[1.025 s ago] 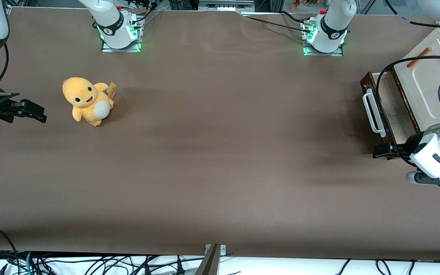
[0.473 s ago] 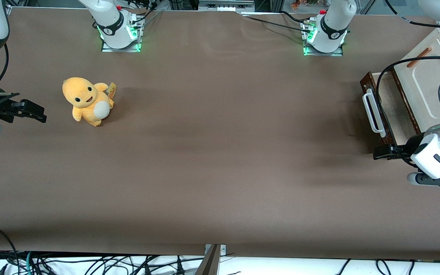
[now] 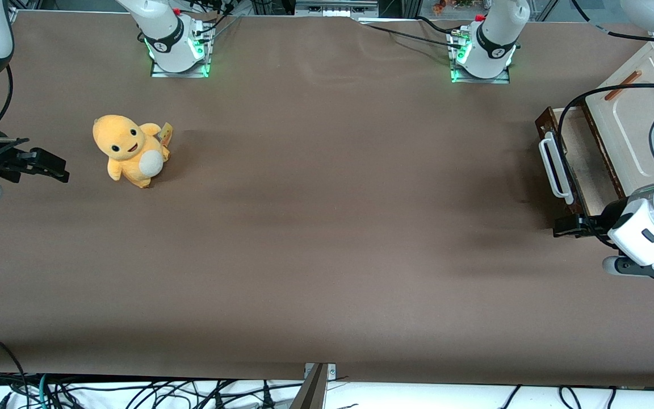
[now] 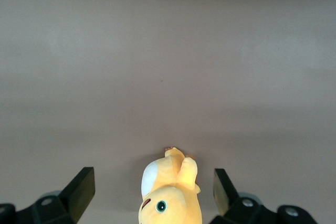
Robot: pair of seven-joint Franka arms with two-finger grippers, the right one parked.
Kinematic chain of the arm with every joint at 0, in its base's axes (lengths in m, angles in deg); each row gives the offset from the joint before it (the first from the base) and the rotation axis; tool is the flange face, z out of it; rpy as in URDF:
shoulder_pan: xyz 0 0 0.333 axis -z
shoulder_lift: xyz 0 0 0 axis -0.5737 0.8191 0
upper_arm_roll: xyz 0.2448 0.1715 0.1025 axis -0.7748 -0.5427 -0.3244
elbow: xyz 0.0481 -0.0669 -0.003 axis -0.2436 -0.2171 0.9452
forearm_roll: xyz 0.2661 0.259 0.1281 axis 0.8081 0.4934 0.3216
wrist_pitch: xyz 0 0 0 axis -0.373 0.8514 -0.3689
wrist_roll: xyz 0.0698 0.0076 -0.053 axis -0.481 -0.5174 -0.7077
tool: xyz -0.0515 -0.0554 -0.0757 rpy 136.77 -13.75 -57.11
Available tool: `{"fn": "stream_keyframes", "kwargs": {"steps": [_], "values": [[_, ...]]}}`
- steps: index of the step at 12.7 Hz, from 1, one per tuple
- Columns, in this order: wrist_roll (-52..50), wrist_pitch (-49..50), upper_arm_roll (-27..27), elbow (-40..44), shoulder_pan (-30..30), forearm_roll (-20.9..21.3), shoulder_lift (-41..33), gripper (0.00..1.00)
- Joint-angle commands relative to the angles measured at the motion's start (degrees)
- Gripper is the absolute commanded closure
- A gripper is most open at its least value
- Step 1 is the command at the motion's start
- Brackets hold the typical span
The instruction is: Open lower drawer with left arm only
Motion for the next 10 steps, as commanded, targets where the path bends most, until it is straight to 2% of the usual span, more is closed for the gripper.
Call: {"fn": "stream_keyframes", "kwargs": {"steps": [1, 10], "values": [[1.3, -0.2, -0.3, -0.4, 0.2, -0.6, -0.3, 0.0], [1.3, -0.2, -0.1, -0.3, 0.3, -0.7, -0.3, 0.0]]}}
